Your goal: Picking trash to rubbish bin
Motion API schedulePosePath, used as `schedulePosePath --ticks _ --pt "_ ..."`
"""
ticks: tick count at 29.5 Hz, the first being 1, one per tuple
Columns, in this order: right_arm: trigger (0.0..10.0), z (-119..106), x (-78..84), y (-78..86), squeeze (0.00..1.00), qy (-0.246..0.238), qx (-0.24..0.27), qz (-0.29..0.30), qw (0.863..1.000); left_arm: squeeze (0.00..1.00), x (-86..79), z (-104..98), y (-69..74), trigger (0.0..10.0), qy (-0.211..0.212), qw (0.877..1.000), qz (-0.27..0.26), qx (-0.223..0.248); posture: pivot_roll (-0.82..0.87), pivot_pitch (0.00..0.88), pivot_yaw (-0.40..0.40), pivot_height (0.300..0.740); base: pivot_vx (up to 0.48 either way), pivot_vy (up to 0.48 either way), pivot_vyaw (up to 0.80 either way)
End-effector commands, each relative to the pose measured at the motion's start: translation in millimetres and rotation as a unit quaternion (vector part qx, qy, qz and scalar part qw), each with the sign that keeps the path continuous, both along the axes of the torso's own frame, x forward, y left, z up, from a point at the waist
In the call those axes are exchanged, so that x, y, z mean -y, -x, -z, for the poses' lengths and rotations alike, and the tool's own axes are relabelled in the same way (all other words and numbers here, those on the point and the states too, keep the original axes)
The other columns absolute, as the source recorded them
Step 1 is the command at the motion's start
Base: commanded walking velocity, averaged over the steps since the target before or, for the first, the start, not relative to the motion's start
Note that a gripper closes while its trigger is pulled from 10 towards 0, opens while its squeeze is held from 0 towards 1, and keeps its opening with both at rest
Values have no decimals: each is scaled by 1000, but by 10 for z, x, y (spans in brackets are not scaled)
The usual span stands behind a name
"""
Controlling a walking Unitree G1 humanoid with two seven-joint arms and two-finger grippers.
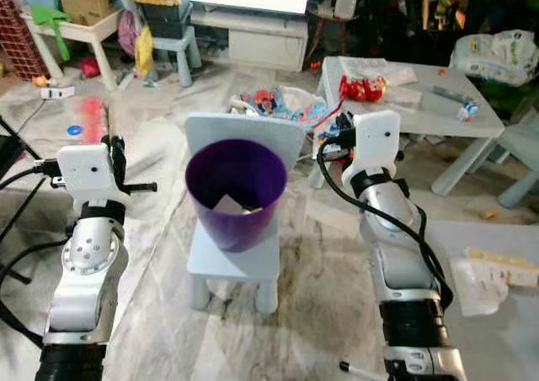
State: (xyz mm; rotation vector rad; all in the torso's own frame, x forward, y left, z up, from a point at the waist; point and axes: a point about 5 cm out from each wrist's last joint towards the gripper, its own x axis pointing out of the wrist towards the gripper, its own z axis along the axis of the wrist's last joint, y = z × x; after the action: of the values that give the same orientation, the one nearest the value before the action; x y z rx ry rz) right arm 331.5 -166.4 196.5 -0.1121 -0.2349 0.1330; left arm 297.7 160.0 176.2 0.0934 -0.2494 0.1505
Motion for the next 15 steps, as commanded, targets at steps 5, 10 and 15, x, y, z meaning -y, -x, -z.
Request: schedulePosePath --ticks 5,10,15 --pt "0 -68 60 -2 0 -3 13 10 1000 0 57 -37 -3 0 -2 1000 14 7 22 84 -104 740 394 0 0" --pt "0 -68 59 -2 0 -3 13 9 1000 0 58 -38 -3 0 -3 1000 14 7 22 84 -104 740 395 0 0" --pt "0 -67 55 0 0 0 14 7 1000 0 59 -34 -3 0 -3 1000 13 6 22 84 -104 740 395 0 0"
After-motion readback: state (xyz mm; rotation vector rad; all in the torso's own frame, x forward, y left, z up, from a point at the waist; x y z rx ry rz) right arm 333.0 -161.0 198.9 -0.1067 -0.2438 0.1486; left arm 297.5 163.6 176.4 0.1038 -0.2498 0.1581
